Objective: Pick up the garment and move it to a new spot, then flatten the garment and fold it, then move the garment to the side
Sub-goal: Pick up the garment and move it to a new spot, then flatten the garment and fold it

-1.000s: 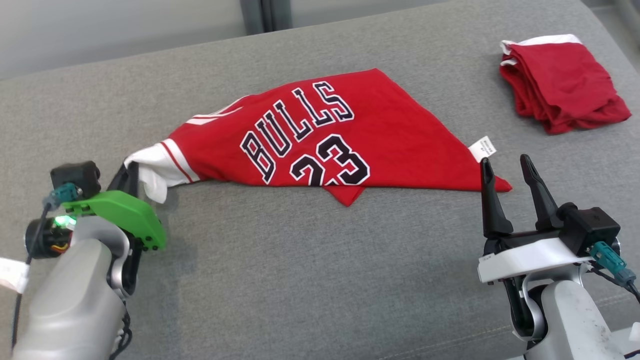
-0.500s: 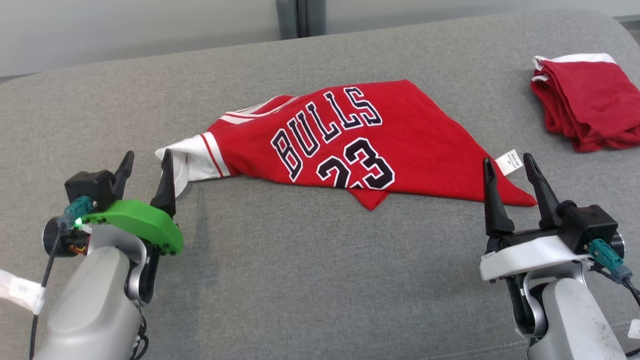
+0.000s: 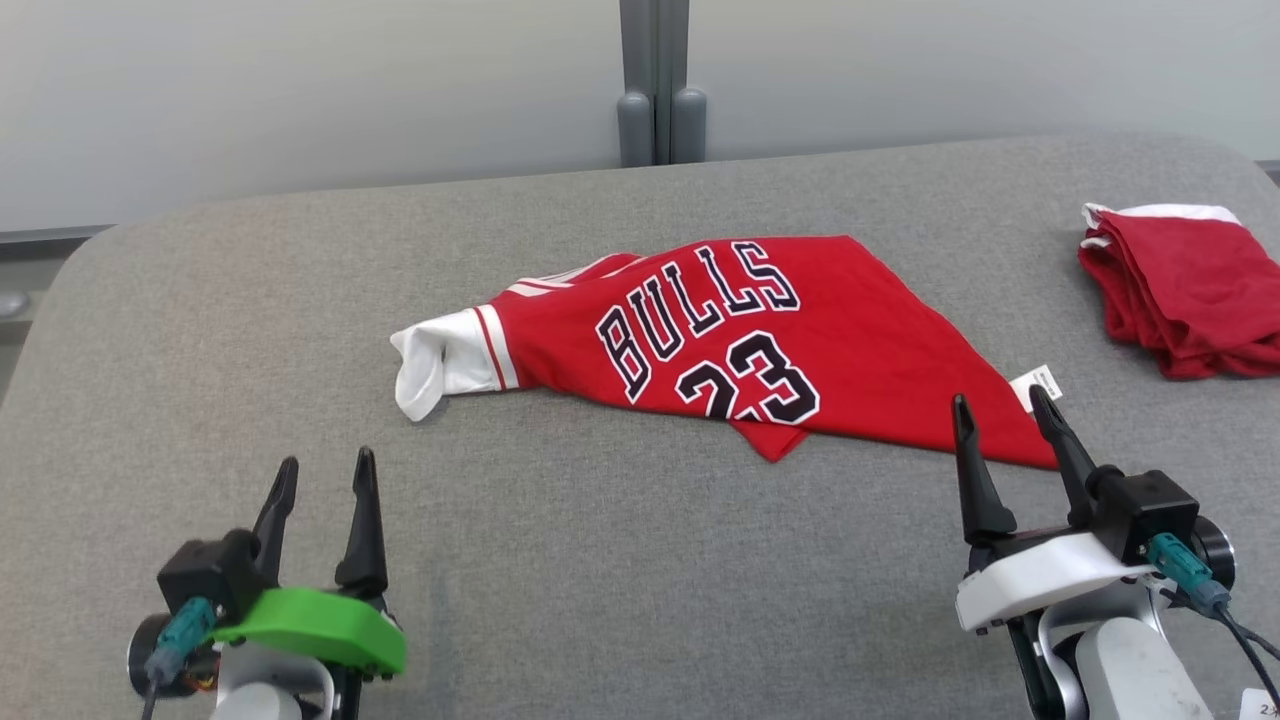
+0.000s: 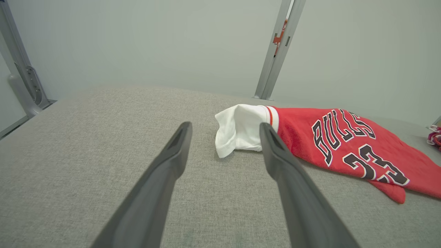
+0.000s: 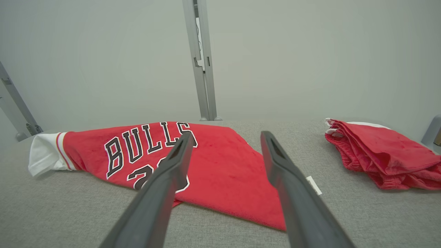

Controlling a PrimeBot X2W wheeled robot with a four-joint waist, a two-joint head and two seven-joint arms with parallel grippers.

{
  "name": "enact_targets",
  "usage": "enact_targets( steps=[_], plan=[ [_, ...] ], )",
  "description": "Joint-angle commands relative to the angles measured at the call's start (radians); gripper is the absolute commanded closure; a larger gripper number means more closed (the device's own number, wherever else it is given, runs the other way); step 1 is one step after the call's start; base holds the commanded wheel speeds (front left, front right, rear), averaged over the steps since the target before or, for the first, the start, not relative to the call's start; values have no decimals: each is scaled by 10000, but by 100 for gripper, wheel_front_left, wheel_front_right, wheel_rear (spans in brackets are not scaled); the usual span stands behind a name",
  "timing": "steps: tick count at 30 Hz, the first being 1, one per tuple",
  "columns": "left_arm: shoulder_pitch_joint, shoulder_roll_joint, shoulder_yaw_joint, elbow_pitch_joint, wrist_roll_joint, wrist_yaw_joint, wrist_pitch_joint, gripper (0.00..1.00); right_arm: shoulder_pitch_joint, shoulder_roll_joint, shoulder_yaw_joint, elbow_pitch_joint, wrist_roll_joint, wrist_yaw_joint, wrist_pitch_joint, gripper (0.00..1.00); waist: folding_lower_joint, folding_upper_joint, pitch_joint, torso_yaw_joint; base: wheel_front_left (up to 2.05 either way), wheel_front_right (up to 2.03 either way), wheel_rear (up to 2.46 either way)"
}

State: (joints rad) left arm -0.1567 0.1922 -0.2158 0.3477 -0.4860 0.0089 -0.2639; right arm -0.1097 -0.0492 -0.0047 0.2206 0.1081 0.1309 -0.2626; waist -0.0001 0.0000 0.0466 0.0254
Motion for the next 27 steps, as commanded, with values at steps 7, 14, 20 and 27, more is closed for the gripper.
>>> enact_targets(
  steps=[7,14,20,27],
  plan=[
    [1575,-489,733,-1029,1036,152,-4,0,507,-26,353,102,354,-4,-31,0,1,0,-396,225,0,0,0],
    [2037,-814,703,-1127,1491,-71,-4,0,679,-24,622,113,661,-4,-31,0,1,0,-466,264,0,0,0],
    [1983,-908,769,-986,1601,-167,-4,0,654,-24,700,159,728,-4,-31,0,1,0,-461,266,0,0,0],
    [1952,-970,916,-918,1637,-235,-4,0,613,-24,675,225,708,-4,-31,0,1,0,-434,254,0,0,0]
  ],
)
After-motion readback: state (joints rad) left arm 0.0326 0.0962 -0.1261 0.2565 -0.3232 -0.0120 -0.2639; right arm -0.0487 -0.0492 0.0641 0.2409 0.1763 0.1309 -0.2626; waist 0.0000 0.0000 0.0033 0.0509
